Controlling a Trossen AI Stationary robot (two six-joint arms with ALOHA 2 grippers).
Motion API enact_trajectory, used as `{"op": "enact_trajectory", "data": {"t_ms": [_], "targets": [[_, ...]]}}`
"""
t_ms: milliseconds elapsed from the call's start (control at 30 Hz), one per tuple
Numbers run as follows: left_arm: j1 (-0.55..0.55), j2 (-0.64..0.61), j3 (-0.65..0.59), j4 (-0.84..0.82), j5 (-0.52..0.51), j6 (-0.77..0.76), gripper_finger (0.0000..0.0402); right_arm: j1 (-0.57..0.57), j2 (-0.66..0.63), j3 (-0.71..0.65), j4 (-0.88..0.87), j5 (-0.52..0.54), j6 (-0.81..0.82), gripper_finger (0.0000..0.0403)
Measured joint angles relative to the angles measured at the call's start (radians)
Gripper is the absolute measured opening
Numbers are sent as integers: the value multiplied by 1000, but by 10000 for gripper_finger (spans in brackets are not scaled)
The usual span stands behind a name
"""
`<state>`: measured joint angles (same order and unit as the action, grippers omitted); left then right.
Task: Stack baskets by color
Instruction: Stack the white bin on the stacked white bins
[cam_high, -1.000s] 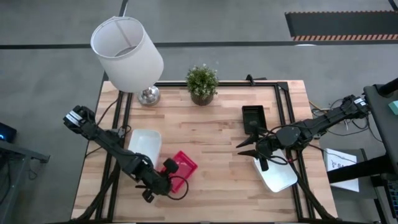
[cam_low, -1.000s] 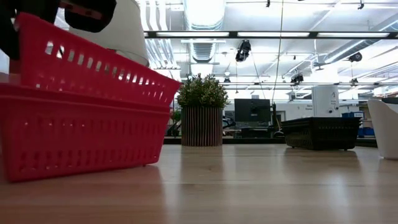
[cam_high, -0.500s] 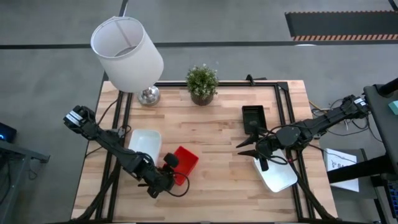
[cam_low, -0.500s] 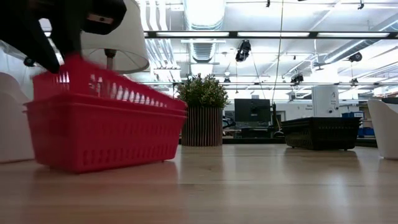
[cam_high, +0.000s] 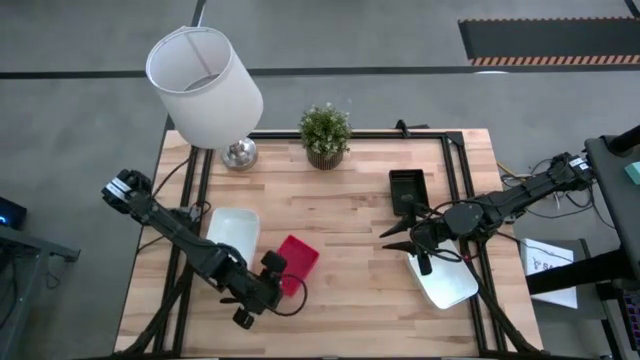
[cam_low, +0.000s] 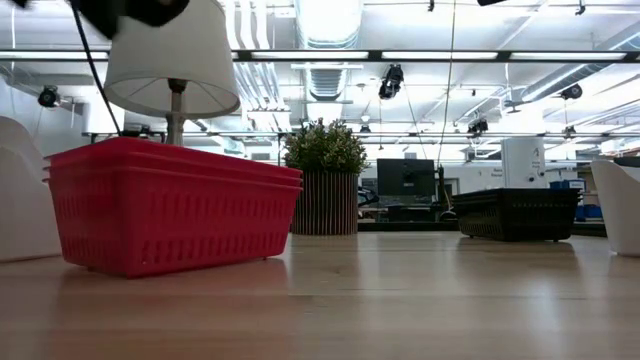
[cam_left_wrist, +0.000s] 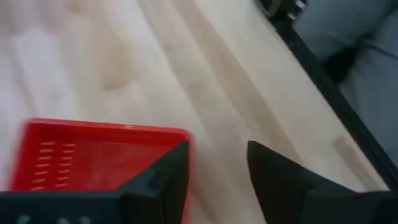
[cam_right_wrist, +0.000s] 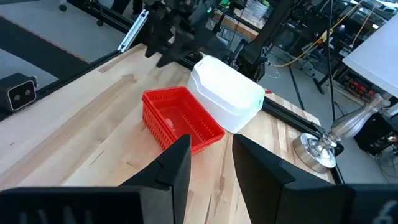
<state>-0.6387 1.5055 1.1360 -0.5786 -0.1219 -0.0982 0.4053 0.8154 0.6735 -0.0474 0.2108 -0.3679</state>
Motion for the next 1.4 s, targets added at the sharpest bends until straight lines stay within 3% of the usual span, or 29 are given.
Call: {"op": "enact_trajectory", "data": {"t_ms": [167, 267, 567, 667, 800, 867, 1067, 1167, 1400], "targets": [[-11, 60, -35, -6, 43, -1, 71, 0, 0, 0, 0, 0, 1, 112], [4, 96, -59, -8, 12, 9, 18, 0, 0, -1, 0, 0, 2, 112], [103, 130, -61, -6, -381, 111, 3, 0, 0, -2, -1, 0, 2, 112], [131, 98, -57, -6, -339, 164, 1, 0, 0, -1, -8, 0, 2, 112], [133, 22, -83, 60, -127, 334, 1, 0, -1, -25, 2, 1, -48, 112], [149, -26, -131, 164, -75, 366, 1, -3, -1, -50, 44, 0, -90, 112], [180, -224, -376, 531, -58, 540, 1, -64, -3, -114, 176, -16, -146, 111], [213, -348, -496, 643, -59, 582, 1, -132, -3, -150, 233, -103, -149, 111], [330, -633, -690, 711, -72, 586, 1, -355, -3, -217, 322, -224, -106, 111]]}}
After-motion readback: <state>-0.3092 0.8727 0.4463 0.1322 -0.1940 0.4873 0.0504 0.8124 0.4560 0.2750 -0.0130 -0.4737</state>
